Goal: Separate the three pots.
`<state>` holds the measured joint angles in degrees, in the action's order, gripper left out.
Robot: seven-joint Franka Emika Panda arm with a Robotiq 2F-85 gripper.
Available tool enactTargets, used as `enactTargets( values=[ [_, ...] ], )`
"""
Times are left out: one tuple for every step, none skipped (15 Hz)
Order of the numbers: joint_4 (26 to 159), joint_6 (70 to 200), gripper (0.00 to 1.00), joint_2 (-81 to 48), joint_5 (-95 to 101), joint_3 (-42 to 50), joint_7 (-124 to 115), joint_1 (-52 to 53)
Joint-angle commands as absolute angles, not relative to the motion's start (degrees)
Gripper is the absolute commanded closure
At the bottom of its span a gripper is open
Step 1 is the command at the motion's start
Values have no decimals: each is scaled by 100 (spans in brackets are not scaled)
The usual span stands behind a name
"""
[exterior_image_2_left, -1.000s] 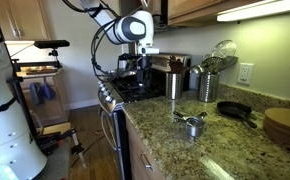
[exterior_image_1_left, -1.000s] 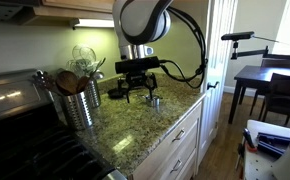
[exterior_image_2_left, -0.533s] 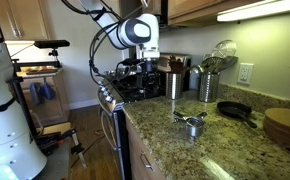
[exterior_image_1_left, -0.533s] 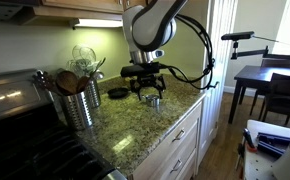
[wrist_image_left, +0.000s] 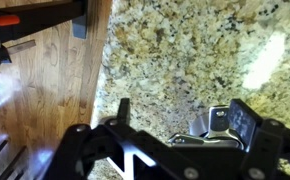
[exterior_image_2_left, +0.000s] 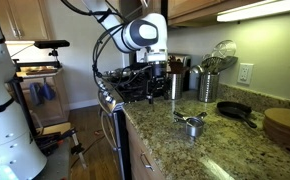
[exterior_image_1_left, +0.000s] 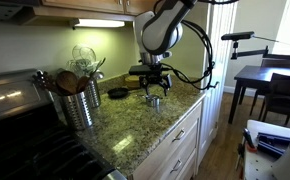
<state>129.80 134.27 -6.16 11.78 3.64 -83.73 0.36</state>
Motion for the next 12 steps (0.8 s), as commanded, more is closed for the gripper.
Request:
enactTargets(
  values=[
    [13081, 14139, 0, -740, 1080, 479, -8146, -121],
    [13071, 14277, 0, -790, 1058, 511, -8112, -143],
    [13056, 14417, 0, -849, 1041, 541, -8058, -174],
    [13045, 14514, 0, -902, 1028, 569, -8005, -190],
    [13046, 14660, 0, -960, 961, 597, -7901, -223],
    [13051, 14804, 0, -1005, 889, 612, -7763, -253],
    [13050, 14934, 0, -1057, 742, 617, -7591, -283],
    [13044, 15089, 0, -1114, 568, 612, -7377, -319],
    [13035, 15269, 0, -1178, 320, 587, -7105, -369],
    [13014, 15353, 0, -1231, 77, 567, -6873, -397],
    [12989, 15467, 0, -1293, -207, 536, -6587, -436],
    [12961, 15537, 0, -1345, -477, 507, -6303, -464]
  ],
)
